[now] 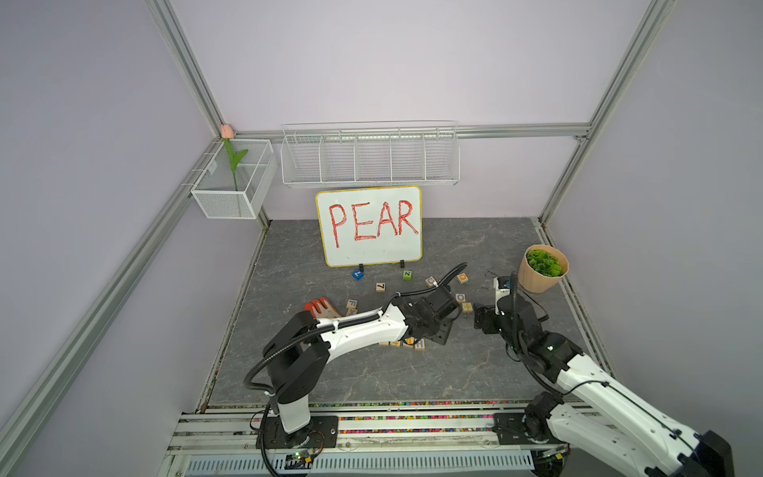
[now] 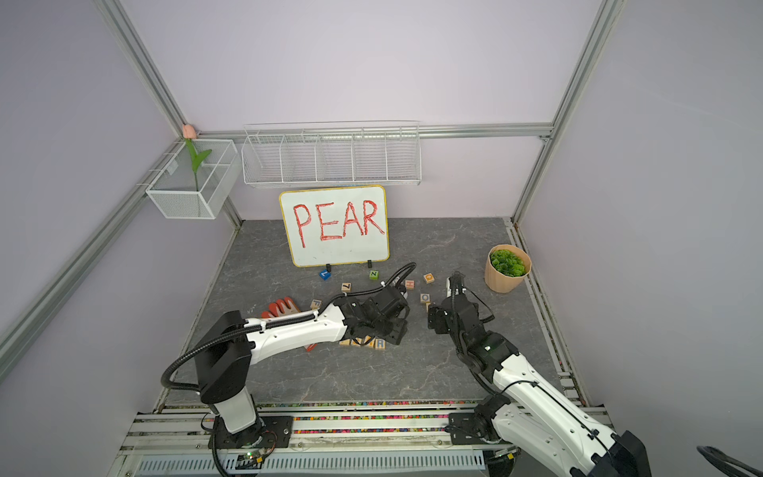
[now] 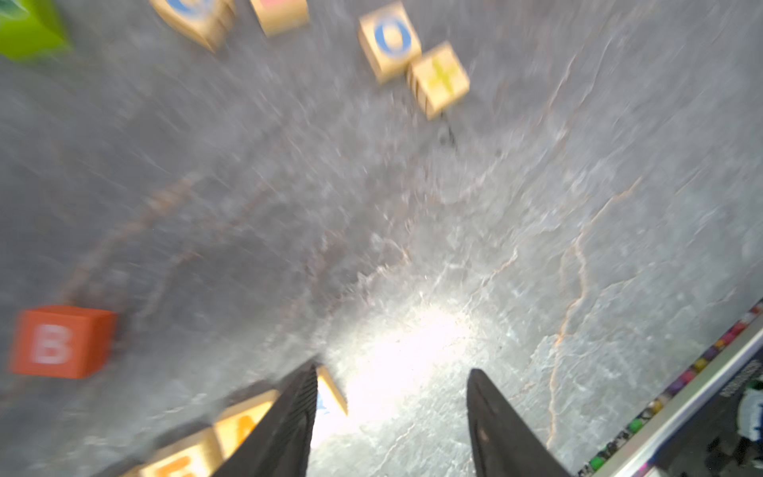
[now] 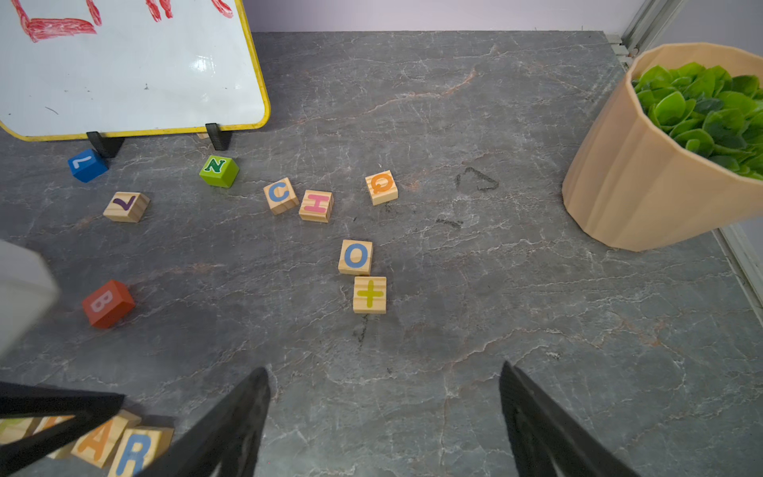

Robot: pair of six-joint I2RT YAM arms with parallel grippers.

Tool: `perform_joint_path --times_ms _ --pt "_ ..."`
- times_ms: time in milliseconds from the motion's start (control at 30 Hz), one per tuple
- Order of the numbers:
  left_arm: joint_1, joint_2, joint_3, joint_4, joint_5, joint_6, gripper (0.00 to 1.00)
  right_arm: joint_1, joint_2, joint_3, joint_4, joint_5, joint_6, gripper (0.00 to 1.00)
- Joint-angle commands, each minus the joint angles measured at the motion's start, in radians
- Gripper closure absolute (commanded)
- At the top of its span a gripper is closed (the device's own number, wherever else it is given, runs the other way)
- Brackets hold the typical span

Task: Spell the uppercase word “pear” with letter blocks
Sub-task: Adjust the letter block at the center of the board, then reset both arms

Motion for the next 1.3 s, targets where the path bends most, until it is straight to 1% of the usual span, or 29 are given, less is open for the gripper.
perform_joint_path --times_ms 0,67,200,267,367,400,433,467,533,633,700,800,833,867,933,967,1067,1133,1200,1267 --pt "0.047 -0.070 -0.016 -0.016 -0.105 0.059 0.40 -0.015 0.035 0.044 0.044 0.025 -0.009 0.11" --pt "0.081 -0.114 -0.030 -0.012 -0.149 0.080 0.38 -0.023 0.062 0.062 0.053 0.028 -0.015 0.11" --pt "0.199 -0.238 -0.075 0.021 -0.240 0.127 0.36 -0.043 0.130 0.101 0.070 0.041 -0.034 0.11" --pt "0.285 -0.323 -0.125 0.074 -0.271 0.137 0.34 -0.057 0.160 0.112 0.086 0.049 -0.052 0.11" --pt "0.442 -0.459 -0.261 0.264 -0.300 0.155 0.32 -0.095 0.208 0.115 0.130 0.050 -0.082 0.11" --pt "0.490 -0.499 -0.312 0.349 -0.322 0.174 0.29 -0.113 0.227 0.117 0.144 0.048 -0.090 0.11" --pt "0.536 -0.539 -0.362 0.407 -0.337 0.179 0.24 -0.130 0.242 0.121 0.153 0.046 -0.094 0.11" --pt "0.576 -0.568 -0.395 0.448 -0.338 0.182 0.23 -0.144 0.252 0.123 0.159 0.044 -0.097 0.11" --pt "0.665 -0.616 -0.457 0.489 -0.358 0.173 0.22 -0.172 0.259 0.116 0.185 0.041 -0.116 0.11" --pt "0.773 -0.662 -0.551 0.534 -0.407 0.167 0.20 -0.206 0.248 0.093 0.215 0.087 -0.122 0.11" --pt "0.815 -0.672 -0.605 0.555 -0.458 0.179 0.19 -0.231 0.230 0.059 0.257 0.133 -0.122 0.11" --pt "0.830 -0.664 -0.661 0.580 -0.593 0.218 0.17 -0.274 0.210 0.021 0.292 0.171 -0.119 0.11" --pt "0.834 -0.662 -0.684 0.603 -0.615 0.234 0.14 -0.283 0.207 0.015 0.295 0.179 -0.117 0.11" --pt "0.840 -0.661 -0.721 0.659 -0.609 0.269 0.13 -0.291 0.206 0.009 0.299 0.186 -0.110 0.11" --pt "0.840 -0.662 -0.814 0.823 -0.591 0.351 0.11 -0.301 0.211 -0.008 0.320 0.178 -0.112 0.11" --pt "0.843 -0.665 -0.864 0.909 -0.589 0.360 0.01 -0.303 0.212 -0.031 0.357 0.188 -0.120 0.11" --pt "0.864 -0.663 -0.977 1.110 -0.539 0.356 0.01 -0.304 0.199 -0.106 0.456 0.251 -0.120 0.11" --pt "0.877 -0.645 -1.028 1.217 -0.512 0.345 0.01 -0.312 0.187 -0.108 0.434 0.309 -0.097 0.11" --pt "0.888 -0.595 -1.064 1.327 -0.497 0.349 0.01 -0.322 0.184 -0.122 0.468 0.339 -0.125 0.11" --pt "0.896 -0.526 -1.072 1.410 -0.502 0.366 0.01 -0.337 0.191 -0.149 0.528 0.345 -0.148 0.11"
